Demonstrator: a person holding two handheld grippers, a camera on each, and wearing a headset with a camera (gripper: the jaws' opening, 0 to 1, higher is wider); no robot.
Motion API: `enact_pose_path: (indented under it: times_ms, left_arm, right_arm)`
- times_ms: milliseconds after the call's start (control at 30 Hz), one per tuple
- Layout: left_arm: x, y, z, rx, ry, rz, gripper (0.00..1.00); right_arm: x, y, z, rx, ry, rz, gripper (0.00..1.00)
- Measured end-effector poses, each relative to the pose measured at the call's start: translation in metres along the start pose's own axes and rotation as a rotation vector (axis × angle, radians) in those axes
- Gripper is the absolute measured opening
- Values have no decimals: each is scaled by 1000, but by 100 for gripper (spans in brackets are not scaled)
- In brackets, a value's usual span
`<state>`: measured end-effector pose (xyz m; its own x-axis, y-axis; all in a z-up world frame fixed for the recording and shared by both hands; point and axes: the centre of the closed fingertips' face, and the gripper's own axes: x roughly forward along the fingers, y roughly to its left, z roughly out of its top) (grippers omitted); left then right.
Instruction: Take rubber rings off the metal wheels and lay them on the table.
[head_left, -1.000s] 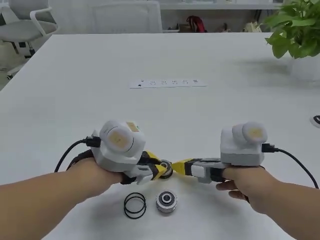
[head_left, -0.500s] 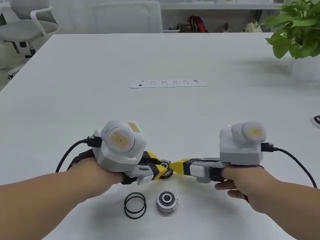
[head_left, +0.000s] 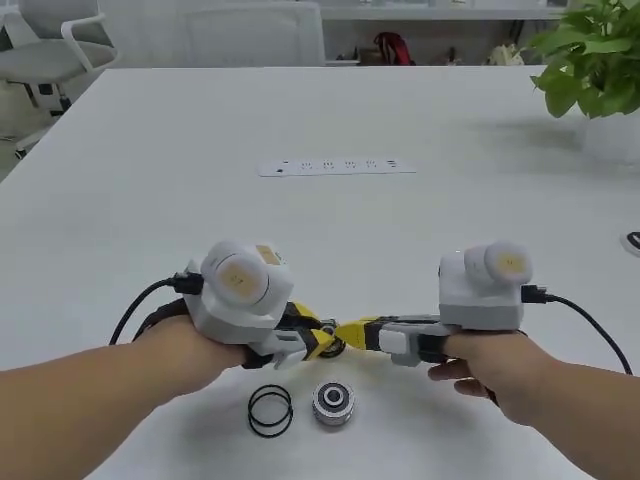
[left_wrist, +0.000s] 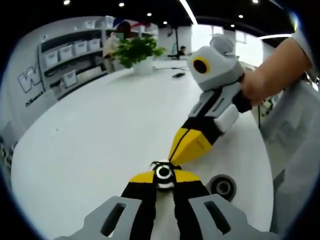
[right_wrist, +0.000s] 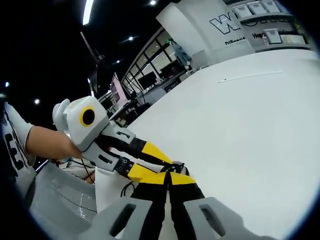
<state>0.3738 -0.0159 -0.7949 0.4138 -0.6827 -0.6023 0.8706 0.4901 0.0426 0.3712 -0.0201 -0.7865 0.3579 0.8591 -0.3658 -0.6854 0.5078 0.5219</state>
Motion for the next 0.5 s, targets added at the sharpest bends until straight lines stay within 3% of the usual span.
enact_pose_path:
  times_ms: [500]
  left_arm:
    - [0, 0, 0, -1, -2, -3, 12]
  right_arm:
    - [1, 6, 3, 12, -13, 28, 0]
